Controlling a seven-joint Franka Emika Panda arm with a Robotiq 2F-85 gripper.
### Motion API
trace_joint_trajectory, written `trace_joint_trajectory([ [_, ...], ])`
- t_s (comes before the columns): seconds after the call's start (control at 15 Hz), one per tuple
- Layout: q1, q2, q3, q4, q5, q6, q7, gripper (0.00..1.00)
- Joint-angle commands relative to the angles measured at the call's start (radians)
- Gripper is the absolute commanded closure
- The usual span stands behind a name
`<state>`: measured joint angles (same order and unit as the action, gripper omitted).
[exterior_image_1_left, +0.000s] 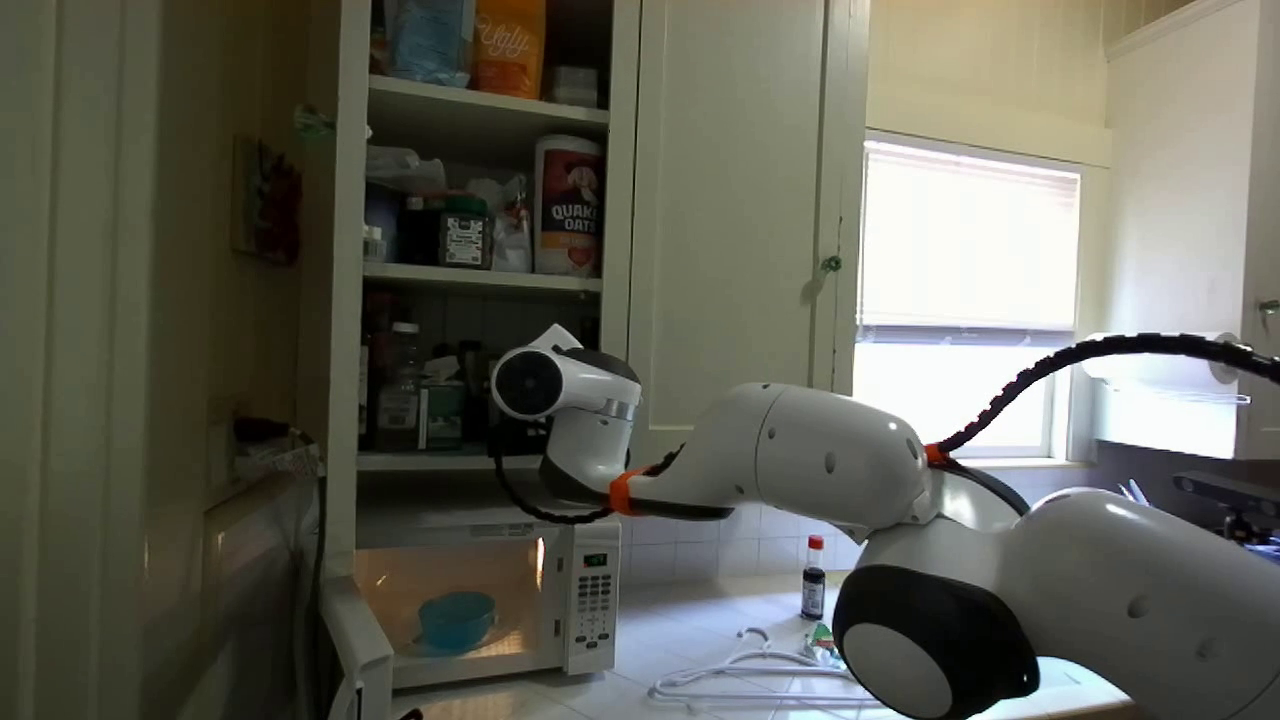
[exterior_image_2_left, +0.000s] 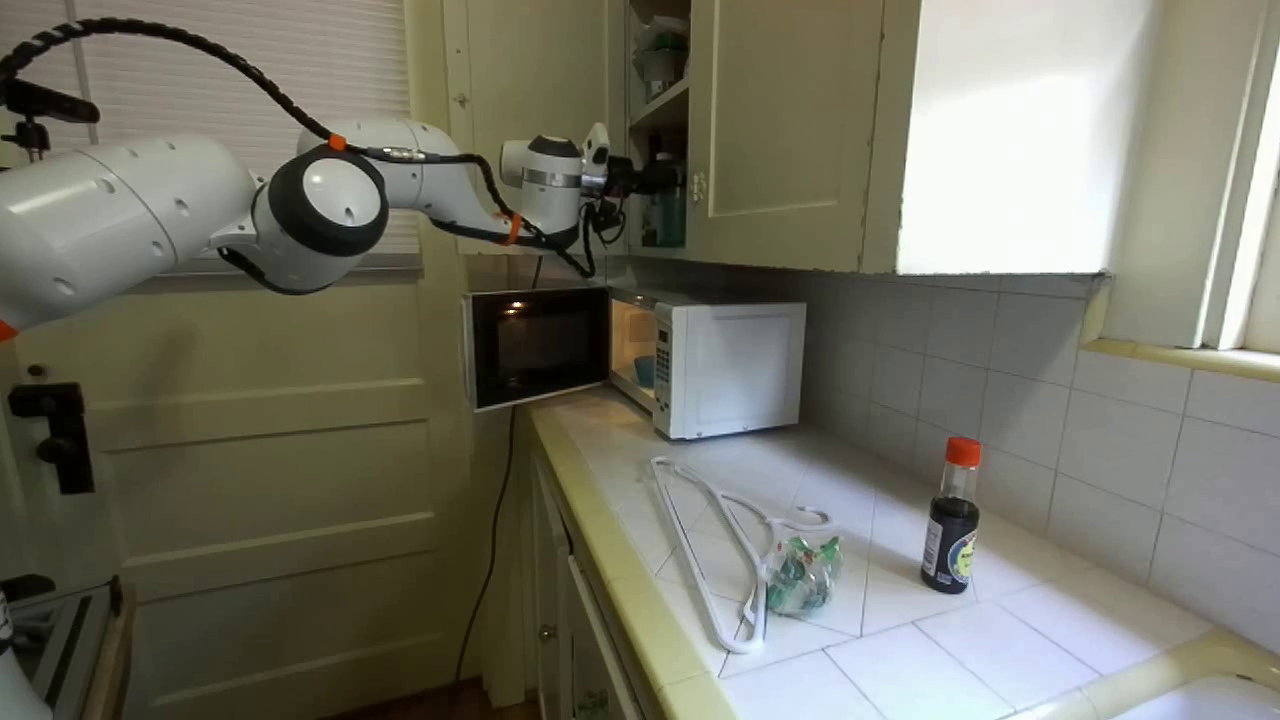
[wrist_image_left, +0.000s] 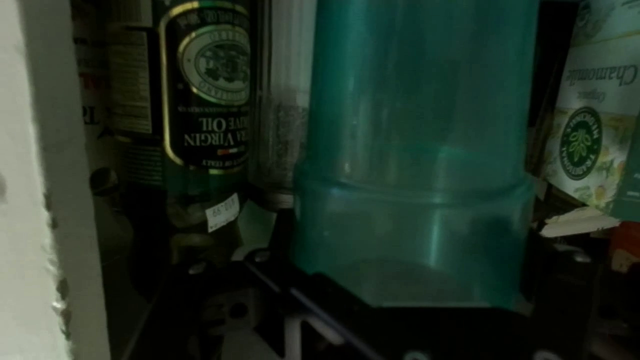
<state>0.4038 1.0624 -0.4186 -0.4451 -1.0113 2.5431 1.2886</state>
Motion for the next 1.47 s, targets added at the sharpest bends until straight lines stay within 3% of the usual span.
trace_joint_trajectory([
  [0.0, 0.005, -0.008, -0.026, 0.0, -0.025, -0.037, 0.026, 0.29],
  [0.27, 0.003, -0.006, -0.05, 0.0, -0.043, -0.052, 0.034, 0.29],
  [0.33, 0.002, -0.006, -0.05, 0.0, -0.044, -0.05, 0.032, 0.01],
  [0.47, 0.001, -0.006, -0.051, 0.0, -0.045, -0.049, 0.031, 0.0],
  [0.73, -0.002, -0.006, -0.04, 0.0, -0.035, -0.053, 0.014, 0.0],
  [1.0, -0.011, -0.015, 0.055, 0.0, 0.029, -0.011, -0.1, 0.0],
  [1.07, -0.007, -0.016, 0.065, 0.0, 0.035, -0.019, -0.099, 0.16],
  [1.13, -0.003, -0.016, 0.069, 0.0, 0.034, -0.022, -0.099, 0.26],
  [1.27, -0.005, -0.018, 0.086, 0.0, 0.042, -0.013, -0.108, 0.29],
  [1.33, -0.003, -0.019, 0.087, 0.001, 0.044, -0.021, -0.108, 0.01],
  [1.4, -0.001, -0.02, 0.084, 0.001, 0.043, -0.027, -0.102, 0.0],
])
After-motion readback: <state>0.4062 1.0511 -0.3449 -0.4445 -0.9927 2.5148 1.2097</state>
